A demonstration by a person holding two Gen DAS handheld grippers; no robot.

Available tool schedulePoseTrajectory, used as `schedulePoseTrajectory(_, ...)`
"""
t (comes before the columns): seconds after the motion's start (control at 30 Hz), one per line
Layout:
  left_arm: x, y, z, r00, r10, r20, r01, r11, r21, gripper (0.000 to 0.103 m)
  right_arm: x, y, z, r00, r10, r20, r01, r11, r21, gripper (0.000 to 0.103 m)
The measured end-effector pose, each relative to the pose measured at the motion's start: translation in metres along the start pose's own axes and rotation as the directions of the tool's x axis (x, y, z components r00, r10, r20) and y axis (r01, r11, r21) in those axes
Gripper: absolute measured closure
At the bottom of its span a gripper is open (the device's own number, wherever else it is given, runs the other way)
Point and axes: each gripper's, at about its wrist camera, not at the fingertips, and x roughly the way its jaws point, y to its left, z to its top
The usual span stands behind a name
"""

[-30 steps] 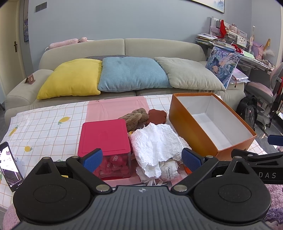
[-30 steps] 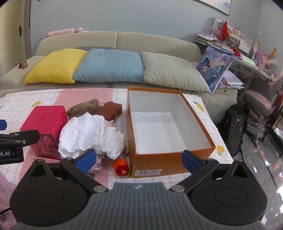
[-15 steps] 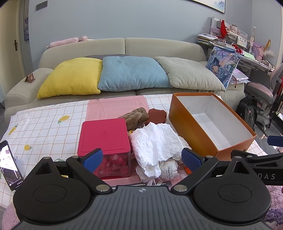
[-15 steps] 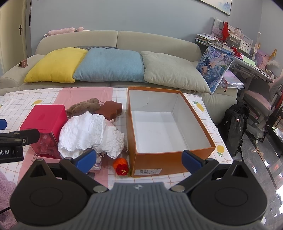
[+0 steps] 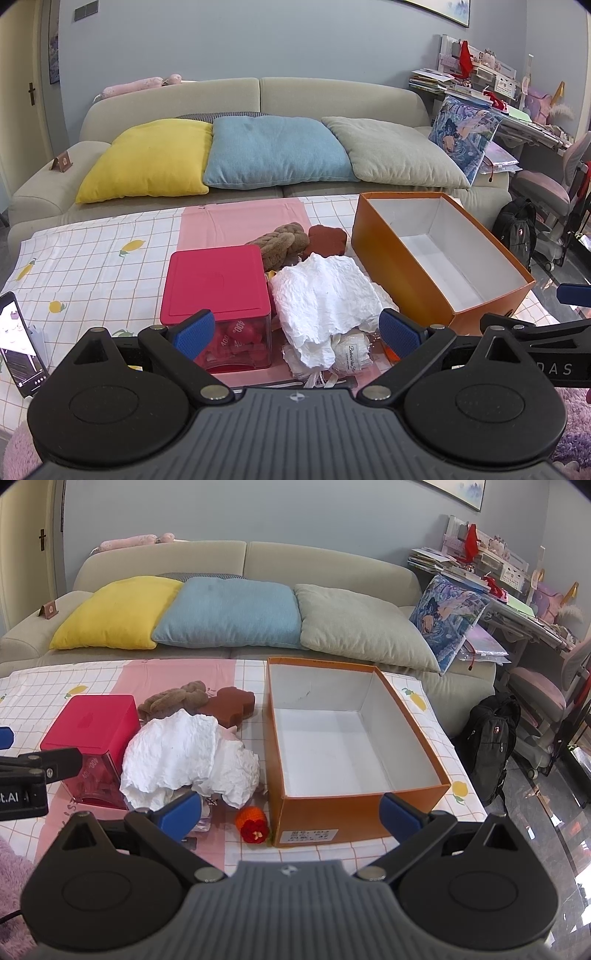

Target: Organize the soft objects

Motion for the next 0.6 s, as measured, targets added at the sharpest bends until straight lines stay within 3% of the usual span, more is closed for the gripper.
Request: schedulePoseTrajectory(0.6,-0.0024,0.0028,-0.0032,1.000,-0.024,-0.003,0.024,0.999,-0.029,0.000,0.0056,0.0040,0.0055,0.999,0.013,-0.036,-0.014,1.000,-0.016,0.003)
